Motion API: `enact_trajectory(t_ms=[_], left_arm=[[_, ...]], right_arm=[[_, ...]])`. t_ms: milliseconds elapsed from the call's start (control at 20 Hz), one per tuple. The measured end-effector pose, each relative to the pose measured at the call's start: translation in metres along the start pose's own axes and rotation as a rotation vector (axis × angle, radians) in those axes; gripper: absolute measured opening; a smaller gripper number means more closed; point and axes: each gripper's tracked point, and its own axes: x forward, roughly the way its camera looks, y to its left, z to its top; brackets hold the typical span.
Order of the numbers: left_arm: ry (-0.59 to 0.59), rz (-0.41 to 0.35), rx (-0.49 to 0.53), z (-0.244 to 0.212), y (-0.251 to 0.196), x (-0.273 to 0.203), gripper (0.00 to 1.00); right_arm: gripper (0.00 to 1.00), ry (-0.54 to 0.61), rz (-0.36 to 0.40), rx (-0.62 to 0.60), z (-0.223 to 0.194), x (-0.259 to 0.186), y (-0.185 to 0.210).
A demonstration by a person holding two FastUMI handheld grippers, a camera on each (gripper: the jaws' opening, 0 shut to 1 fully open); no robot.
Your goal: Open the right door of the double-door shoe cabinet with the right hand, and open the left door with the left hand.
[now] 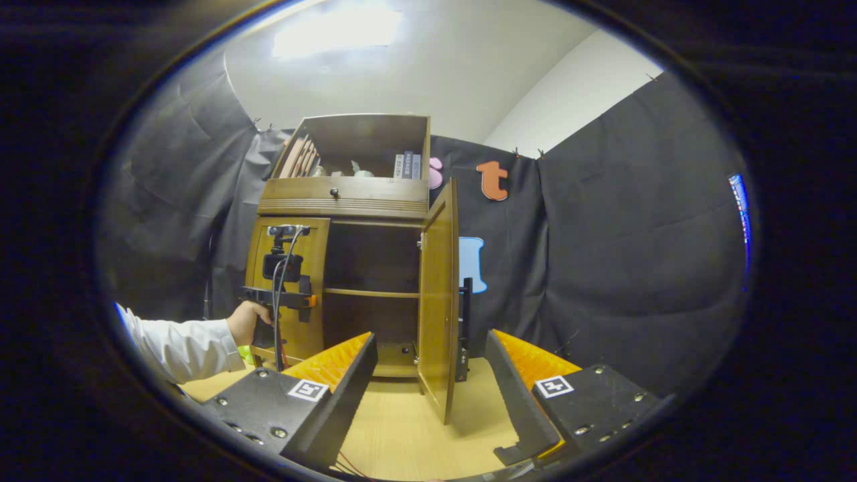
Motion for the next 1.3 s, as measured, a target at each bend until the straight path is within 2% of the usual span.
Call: enact_trajectory(t_ms=[50,150,250,400,550,750,800,900,1000,1050,1300], left_arm=[[-0.006,0.004,0.003,0.001,0.000,-0.004,0.32],[-0.013,0.017,0.013,-0.002,0.000,-0.017,0.32],[-0.004,0.023,0.023,-0.003,0.001,-0.023,0.32],[0.006,0.004,0.024,-0.003,0.002,-0.034,0.32],[0.015,-0.020,0.028,-0.003,0.003,-0.050,0.32],[0.018,-0.034,0.030,0.000,0.007,-0.072,0.32],[0.022,-0.037,0.033,-0.002,0.008,-0.077,0.32],[0.026,-0.045,0.037,0.000,0.012,-0.089,0.32],[0.030,-0.053,0.042,0.000,0.015,-0.101,0.32],[0.029,-0.057,0.047,0.001,0.017,-0.105,0.32],[0.032,-0.067,0.064,0.001,0.026,-0.126,0.32]], right_arm=[[0.94,0.021,0.014,0.013,-0.004,0.002,0.006],[0.96,0.052,0.019,-0.011,-0.012,0.005,0.012],[0.94,0.074,0.008,-0.062,-0.016,0.006,0.010],[0.96,0.103,0.032,-0.084,-0.023,0.006,0.025],[0.99,0.099,0.055,-0.070,-0.019,0.006,0.031],[0.94,0.091,0.061,-0.089,-0.014,0.000,0.034],[0.99,0.087,0.067,-0.086,-0.011,-0.001,0.038],[0.96,0.085,0.075,-0.084,-0.010,-0.001,0.042],[0.94,0.089,0.064,-0.096,-0.011,0.000,0.040],[0.96,0.090,0.061,-0.097,-0.011,0.000,0.039],[0.96,0.081,0.057,-0.077,-0.005,-0.003,0.038]])
